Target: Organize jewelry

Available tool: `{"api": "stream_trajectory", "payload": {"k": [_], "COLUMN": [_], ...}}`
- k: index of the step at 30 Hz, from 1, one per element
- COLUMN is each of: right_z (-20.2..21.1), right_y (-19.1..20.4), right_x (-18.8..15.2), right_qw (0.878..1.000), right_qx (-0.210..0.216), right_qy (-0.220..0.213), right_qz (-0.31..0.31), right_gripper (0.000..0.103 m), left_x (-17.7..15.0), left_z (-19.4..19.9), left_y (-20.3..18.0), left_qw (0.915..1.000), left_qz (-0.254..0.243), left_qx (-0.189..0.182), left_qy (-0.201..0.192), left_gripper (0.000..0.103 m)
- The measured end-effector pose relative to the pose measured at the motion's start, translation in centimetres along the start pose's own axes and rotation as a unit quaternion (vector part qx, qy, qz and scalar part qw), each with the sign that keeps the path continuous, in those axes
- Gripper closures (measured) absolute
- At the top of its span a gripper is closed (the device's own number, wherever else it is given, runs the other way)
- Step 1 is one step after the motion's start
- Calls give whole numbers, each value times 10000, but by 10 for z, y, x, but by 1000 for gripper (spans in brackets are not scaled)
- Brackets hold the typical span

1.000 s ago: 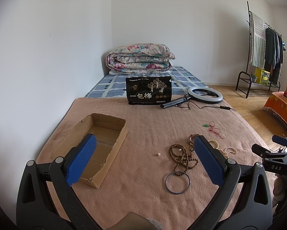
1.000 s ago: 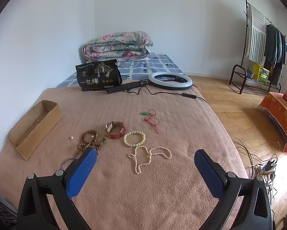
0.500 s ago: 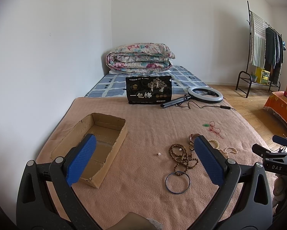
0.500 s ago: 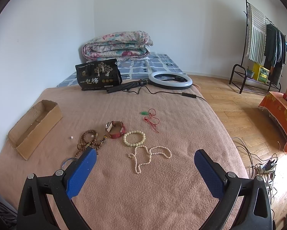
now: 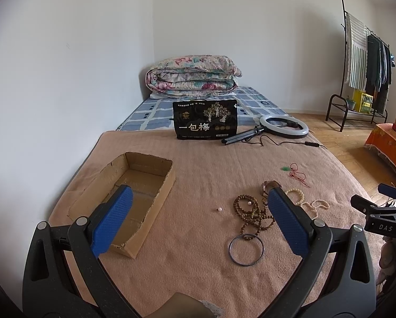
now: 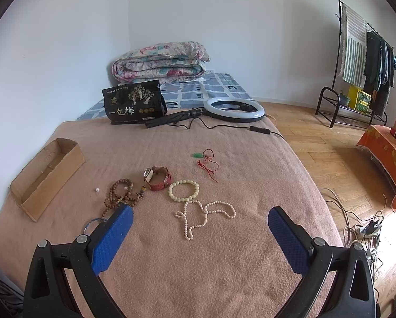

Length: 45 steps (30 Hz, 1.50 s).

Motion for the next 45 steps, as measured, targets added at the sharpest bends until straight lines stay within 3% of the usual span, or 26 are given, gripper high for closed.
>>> {"api": "stream_trajectory", "payload": {"k": [7,17,24,33,45], "right_z": [-8,-44,-89,-129,-154], "right_y": [1,-14,-25,-32,-32], "right_x": [4,23,19,14,10], "right_qw": [9997,9973,9907,9834,9765], "right_qx": [-25,-113,272,294,632], "right_qy": [82,570,1300,1698,1977], "right_qz": [249,445,309,564,589], "right_gripper": [0,0,0,0,0], "left_x": [-6,-25,-49,-68,-86], "left_z": [-20,-61,-103,-132,-178], "left_y": [-4,-15,-30,-58,-76], "left_qw": [9995,9944,9791,9632,9525], "left_qz": [-29,-249,-340,-472,-788], "left_qx": [-111,-254,-808,-1168,-661], "left_qy": [295,999,1834,2373,2867], "left_gripper": [0,0,1,1,1]}}
Point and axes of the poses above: each gripper's, at about its wrist camera, not at the fingertips, and z roughly against the way its jaws point, y to its left, x to its top, the point moved 5 cm from there along -z, roughly the way its jaws point, and after that the axes turned 14 degrees about y, right-handed, at the moved point
